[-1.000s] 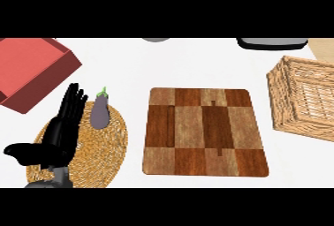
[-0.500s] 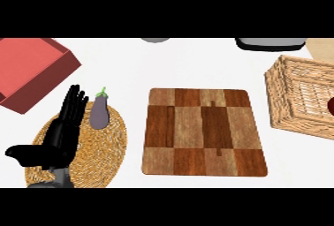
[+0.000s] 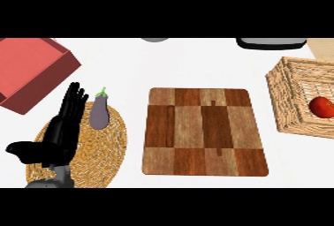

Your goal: Pick the tomato from the cutting board and place it in the basket

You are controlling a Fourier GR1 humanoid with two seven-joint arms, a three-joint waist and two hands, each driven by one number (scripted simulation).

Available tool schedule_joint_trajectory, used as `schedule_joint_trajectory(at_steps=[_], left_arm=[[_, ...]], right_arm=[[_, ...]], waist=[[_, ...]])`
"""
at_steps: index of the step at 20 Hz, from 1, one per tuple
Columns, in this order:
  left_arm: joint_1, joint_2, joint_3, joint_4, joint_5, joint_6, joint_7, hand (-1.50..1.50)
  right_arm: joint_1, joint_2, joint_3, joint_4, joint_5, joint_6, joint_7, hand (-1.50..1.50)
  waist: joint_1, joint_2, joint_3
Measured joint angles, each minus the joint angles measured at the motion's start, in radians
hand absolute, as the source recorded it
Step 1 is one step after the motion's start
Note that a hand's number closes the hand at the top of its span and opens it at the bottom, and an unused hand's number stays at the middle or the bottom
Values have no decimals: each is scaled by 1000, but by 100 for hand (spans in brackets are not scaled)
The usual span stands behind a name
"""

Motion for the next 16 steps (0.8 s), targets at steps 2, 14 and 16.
schedule_joint_trajectory(at_steps=[2, 14, 16], left_arm=[[14, -16, -11, 3, -12, 7, -14, 0], [26, -14, 1, -19, -7, -8, -1, 0], [23, -17, -2, -30, -14, -2, 8, 0]], right_arm=[[8, -13, -25, -14, -17, -2, 10, -150], [42, -191, -302, 105, -252, 119, 21, -150], [61, -243, -342, 167, -289, 169, -23, -150]], waist=[[1, 0, 0], [-3, 1, 1], [-3, 1, 1]])
